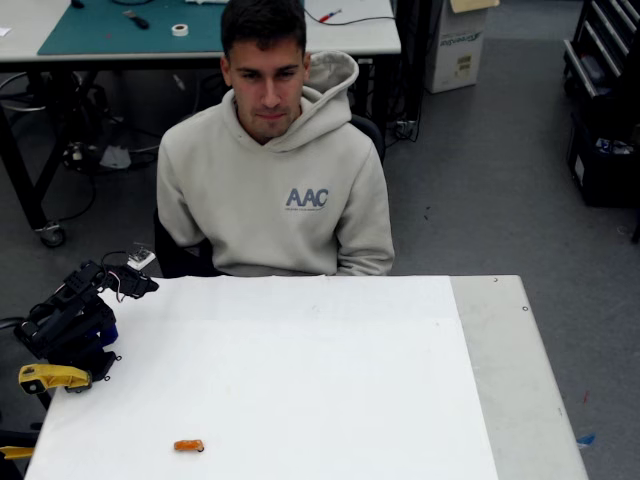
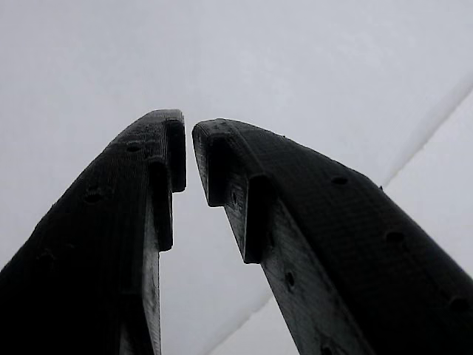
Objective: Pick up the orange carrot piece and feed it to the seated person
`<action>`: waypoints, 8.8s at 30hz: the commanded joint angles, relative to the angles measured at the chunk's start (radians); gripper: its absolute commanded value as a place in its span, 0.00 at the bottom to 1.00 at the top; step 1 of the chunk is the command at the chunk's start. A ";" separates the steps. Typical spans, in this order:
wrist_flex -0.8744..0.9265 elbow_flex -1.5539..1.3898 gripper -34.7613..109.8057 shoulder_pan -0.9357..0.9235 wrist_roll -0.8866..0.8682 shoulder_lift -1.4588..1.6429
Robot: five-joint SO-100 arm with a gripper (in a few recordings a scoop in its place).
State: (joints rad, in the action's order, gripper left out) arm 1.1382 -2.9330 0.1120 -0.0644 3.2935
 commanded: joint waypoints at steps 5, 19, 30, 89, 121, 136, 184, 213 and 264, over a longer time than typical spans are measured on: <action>-0.008 0.011 0.23 0.025 -0.018 0.014; -0.008 0.011 0.23 0.026 -0.018 0.014; -0.008 0.011 0.23 0.026 -0.018 0.014; -0.008 0.011 0.23 0.025 -0.018 0.014; 0.003 1.132 0.22 -0.500 -0.017 -1.101; 0.005 1.270 0.22 -0.808 -0.015 -1.373; -0.396 1.101 0.22 -1.534 0.471 -1.572; -0.431 1.069 0.22 -1.586 0.472 -1.626; -0.445 0.963 0.38 -1.595 0.661 -1.640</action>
State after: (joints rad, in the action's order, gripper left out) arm 0.6949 -1.9880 -1.4573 0.5906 1.6214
